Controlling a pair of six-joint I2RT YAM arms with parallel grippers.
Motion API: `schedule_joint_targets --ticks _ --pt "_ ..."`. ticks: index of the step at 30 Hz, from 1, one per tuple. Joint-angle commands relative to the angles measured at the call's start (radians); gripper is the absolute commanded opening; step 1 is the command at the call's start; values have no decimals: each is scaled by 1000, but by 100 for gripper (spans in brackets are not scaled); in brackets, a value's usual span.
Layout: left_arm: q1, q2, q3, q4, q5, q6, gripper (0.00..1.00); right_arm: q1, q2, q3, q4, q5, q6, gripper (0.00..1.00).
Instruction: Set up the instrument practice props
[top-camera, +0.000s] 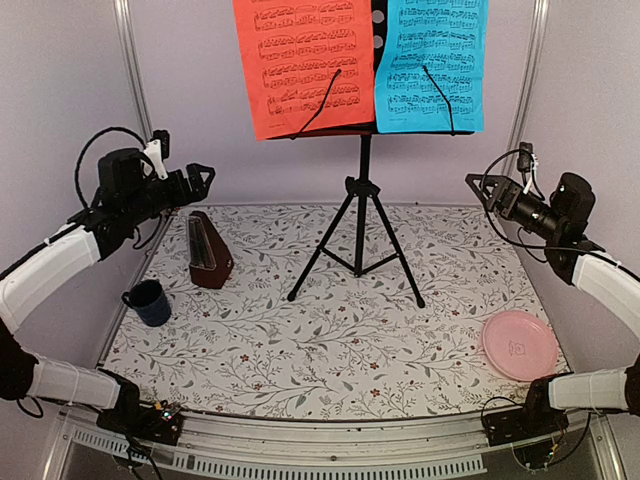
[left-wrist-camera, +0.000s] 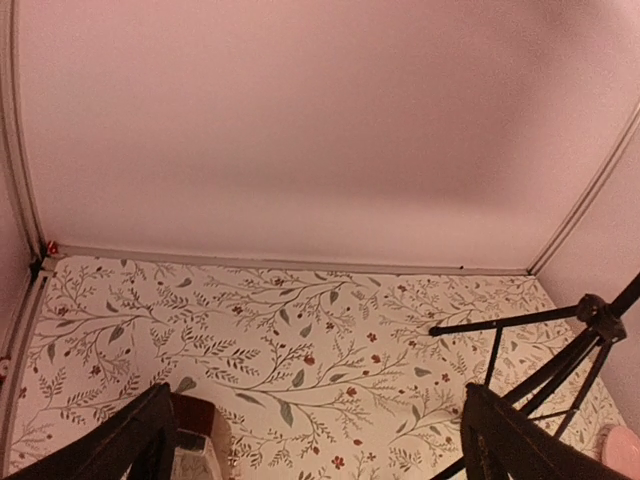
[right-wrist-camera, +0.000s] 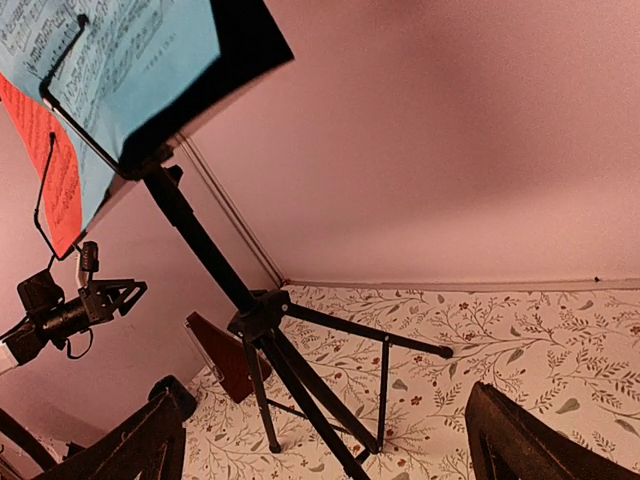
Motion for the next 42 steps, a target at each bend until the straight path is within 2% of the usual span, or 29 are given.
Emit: schedule_joint_targets --ticks 1,9,18,22,30,33,37,42 --pt "41 15 -49 -42 -71 -32 99 43 23 -51 2 -14 -8 99" --pt "41 87 -89 -111 -175 63 99 133 74 -57 7 23 -55 99" --pt "39 252 -21 -138 -127 211 99 172 101 -47 17 15 -71 99" --pt "40 308 13 -179 -103 225 94 176 99 -50 21 15 -68 99" --pt "27 271 -40 -141 -108 204 69 177 100 -52 24 10 -70 99" --pt "19 254 -56 -141 -115 206 52 178 104 -52 32 7 -68 99" --pt "-7 215 -69 -141 -116 206 37 179 113 -50 42 -3 -61 99" --pt "-97 148 -73 -170 -125 191 31 189 126 -47 41 -20 -67 99"
